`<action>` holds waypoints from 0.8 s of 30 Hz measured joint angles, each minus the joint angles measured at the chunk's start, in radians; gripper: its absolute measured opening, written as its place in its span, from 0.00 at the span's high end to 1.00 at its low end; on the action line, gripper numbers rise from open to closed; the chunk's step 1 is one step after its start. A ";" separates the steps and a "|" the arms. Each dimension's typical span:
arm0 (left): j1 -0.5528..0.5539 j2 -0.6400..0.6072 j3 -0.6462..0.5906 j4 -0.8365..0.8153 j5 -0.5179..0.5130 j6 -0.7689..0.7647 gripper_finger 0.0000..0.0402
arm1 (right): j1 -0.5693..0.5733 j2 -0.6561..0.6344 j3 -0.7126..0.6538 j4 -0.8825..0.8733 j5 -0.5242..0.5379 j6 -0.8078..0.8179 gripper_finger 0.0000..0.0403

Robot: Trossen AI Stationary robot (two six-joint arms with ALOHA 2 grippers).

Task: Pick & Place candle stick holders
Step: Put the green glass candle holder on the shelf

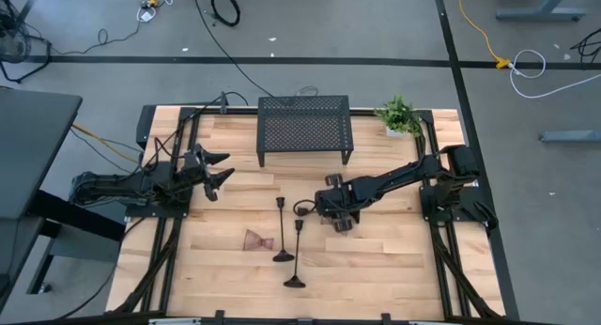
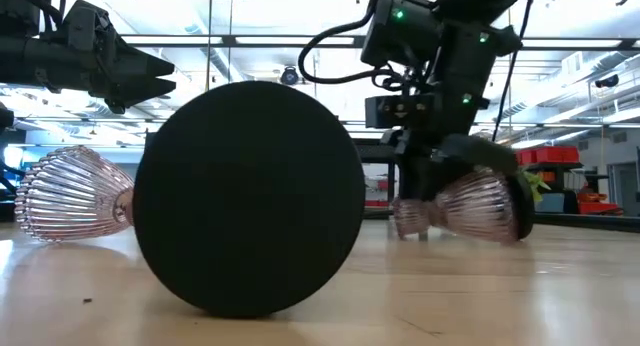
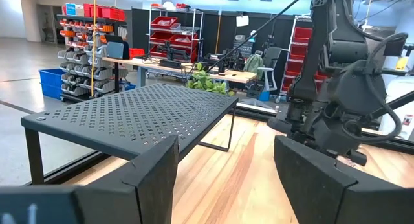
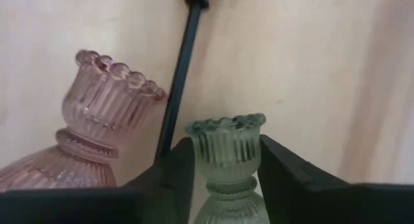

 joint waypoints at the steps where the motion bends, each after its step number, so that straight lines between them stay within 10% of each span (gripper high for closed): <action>1: 0.000 0.000 0.000 0.000 0.000 0.000 0.37 | -0.003 0.001 0.001 0.005 -0.001 0.005 0.72; 24: 0.000 0.000 0.000 -0.001 0.000 -0.002 0.37 | -0.003 -0.072 0.144 -0.136 0.104 0.106 0.72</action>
